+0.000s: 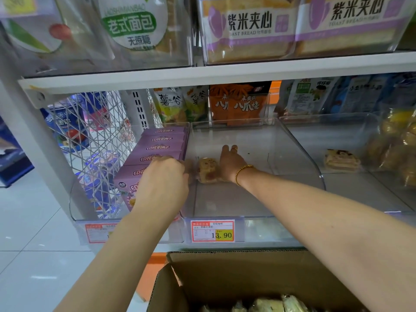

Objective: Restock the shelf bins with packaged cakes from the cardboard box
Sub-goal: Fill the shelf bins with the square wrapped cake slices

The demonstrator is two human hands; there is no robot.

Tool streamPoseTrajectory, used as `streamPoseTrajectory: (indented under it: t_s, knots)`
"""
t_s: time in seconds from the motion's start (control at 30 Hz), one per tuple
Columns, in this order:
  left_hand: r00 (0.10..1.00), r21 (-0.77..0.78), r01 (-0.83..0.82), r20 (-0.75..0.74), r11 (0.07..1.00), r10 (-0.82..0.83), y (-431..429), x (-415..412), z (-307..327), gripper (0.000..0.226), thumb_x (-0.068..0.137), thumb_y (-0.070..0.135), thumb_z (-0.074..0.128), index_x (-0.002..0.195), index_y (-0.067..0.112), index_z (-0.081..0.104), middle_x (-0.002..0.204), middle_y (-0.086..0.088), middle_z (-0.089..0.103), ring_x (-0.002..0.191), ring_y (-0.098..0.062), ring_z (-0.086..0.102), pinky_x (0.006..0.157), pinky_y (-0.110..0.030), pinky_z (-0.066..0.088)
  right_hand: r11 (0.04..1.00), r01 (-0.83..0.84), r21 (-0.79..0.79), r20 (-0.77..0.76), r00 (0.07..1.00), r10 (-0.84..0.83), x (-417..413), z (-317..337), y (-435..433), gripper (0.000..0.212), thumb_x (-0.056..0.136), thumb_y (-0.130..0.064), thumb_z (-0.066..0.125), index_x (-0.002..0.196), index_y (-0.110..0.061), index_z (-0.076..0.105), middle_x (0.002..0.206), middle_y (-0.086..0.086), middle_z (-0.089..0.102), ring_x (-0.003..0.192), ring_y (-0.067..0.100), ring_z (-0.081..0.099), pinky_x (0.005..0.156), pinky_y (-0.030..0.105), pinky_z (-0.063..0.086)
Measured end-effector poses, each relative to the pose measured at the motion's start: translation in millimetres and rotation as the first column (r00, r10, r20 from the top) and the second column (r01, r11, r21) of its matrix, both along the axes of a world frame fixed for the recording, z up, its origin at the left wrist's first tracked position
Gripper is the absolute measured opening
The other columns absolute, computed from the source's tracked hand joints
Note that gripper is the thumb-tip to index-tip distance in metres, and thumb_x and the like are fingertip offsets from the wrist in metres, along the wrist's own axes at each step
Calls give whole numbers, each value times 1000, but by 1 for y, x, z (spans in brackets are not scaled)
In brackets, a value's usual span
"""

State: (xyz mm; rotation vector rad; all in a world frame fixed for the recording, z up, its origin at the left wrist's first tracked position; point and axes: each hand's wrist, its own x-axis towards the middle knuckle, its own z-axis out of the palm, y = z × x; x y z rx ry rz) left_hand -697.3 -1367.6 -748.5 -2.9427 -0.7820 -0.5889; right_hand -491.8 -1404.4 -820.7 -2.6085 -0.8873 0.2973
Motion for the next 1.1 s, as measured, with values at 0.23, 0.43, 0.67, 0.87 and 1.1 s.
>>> streamPoseTrajectory:
  t_s: [0.23, 0.43, 0.67, 0.87, 1.1]
  knots:
    - [993, -68, -114, -17, 991, 113, -6, 4, 5, 11, 87, 8, 56, 87, 6, 67, 94, -18, 66, 95, -39, 61, 65, -32, 35, 998, 0, 61, -15, 1000, 1, -43, 41, -30, 72, 87, -42, 64, 141, -5, 35, 143, 19, 37, 121, 32, 50, 94, 34, 47]
    - [991, -134, -2, 134, 991, 20, -46, -23, -7, 32, 89, 9, 55, 120, 2, 60, 131, -20, 54, 115, -38, 54, 91, -43, 44, 957, -186, 222, 197, 970, 142, -125, 104, -136, 35, 90, -42, 60, 83, -9, 71, 81, 4, 68, 79, 19, 62, 69, 27, 45]
    - [826, -301, 431, 512, 850, -237, -138, -61, -66, 16, 90, 29, 59, 88, 15, 51, 76, 5, 58, 67, -14, 58, 62, -31, 47, 986, -163, 41, 38, 986, 161, -174, 23, -253, 26, 90, -41, 60, 79, -18, 67, 72, -4, 62, 70, 14, 57, 63, 27, 39]
    - [988, -838, -118, -43, 533, 151, -150, -79, -198, 9, 91, 21, 61, 88, 17, 54, 84, 2, 59, 82, -21, 62, 73, -31, 51, 983, -97, -154, -314, 948, 45, -164, -98, -303, 36, 89, -31, 63, 121, -16, 56, 110, 2, 62, 94, 17, 60, 76, 28, 49]
    - [786, -858, -510, -437, 59, 437, -139, -119, -311, 13, 92, 17, 61, 99, 6, 65, 108, -9, 64, 95, -25, 62, 91, -43, 53, 994, 23, -110, -427, 902, -68, -158, -177, -279, 42, 89, -26, 65, 128, -13, 54, 117, 5, 62, 106, 21, 60, 91, 35, 50]
